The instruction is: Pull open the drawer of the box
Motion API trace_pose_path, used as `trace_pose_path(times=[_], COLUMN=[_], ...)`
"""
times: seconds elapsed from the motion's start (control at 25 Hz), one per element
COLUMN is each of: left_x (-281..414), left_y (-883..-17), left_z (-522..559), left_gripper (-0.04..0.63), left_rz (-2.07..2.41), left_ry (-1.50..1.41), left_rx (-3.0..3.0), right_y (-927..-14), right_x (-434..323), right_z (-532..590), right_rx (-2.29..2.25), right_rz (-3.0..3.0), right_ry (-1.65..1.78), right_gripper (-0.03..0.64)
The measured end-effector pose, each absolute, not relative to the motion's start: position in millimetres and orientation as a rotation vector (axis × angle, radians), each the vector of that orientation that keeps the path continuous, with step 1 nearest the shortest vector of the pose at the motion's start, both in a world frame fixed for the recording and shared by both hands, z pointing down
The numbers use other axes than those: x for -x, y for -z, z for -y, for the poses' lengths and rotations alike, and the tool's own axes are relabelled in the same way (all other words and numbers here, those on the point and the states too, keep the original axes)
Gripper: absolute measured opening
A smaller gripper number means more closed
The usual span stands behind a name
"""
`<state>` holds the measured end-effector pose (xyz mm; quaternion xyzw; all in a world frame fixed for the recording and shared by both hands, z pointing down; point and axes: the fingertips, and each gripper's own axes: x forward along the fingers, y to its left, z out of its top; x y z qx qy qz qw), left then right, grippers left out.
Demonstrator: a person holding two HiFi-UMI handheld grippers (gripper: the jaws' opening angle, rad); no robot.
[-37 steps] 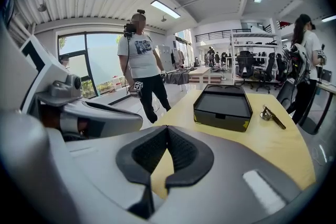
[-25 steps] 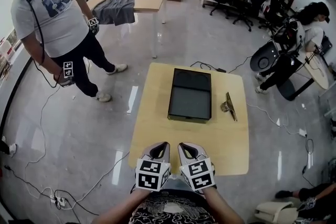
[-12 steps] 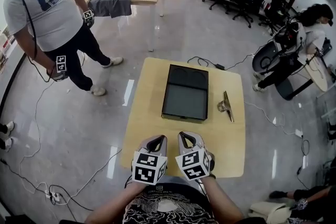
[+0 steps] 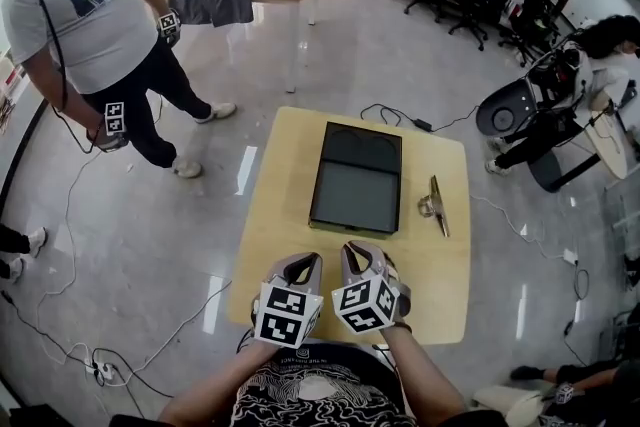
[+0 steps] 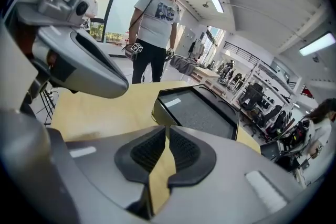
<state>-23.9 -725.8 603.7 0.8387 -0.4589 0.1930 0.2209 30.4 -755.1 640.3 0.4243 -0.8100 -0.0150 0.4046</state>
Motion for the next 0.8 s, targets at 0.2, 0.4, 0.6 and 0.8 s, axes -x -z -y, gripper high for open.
trace_pose_path(times=[0.2, 0.4, 0.6, 0.8], left_x=[27.7, 30.5, 36.4, 43.8], left_y=[-616.6, -628.5, -634.3, -644.2], left_z=[750.6, 784.5, 808.4, 818.7], left_gripper=[0.012, 0.012, 0.012, 0.012], left_rz=[1.263, 1.259, 1.252, 1.261], left_ry=[-0.528, -0.52, -0.525, -0.528], left_rx=[-2.308, -2.295, -2.286, -2.268], right_y=[-661.0, -683.6, -699.1, -713.3], right_x=[-28.8, -27.7, -20.7, -19.1], right_z=[784.2, 819.8, 846.0, 862.4], right_rx=[-1.035, -0.989, -0.934, -0.896], right_rz=[1.99, 1.92, 1.858, 1.782], right_ry=[0.115, 0.194, 0.287, 0.408], right_gripper=[0.032, 0.032, 0.032, 0.034])
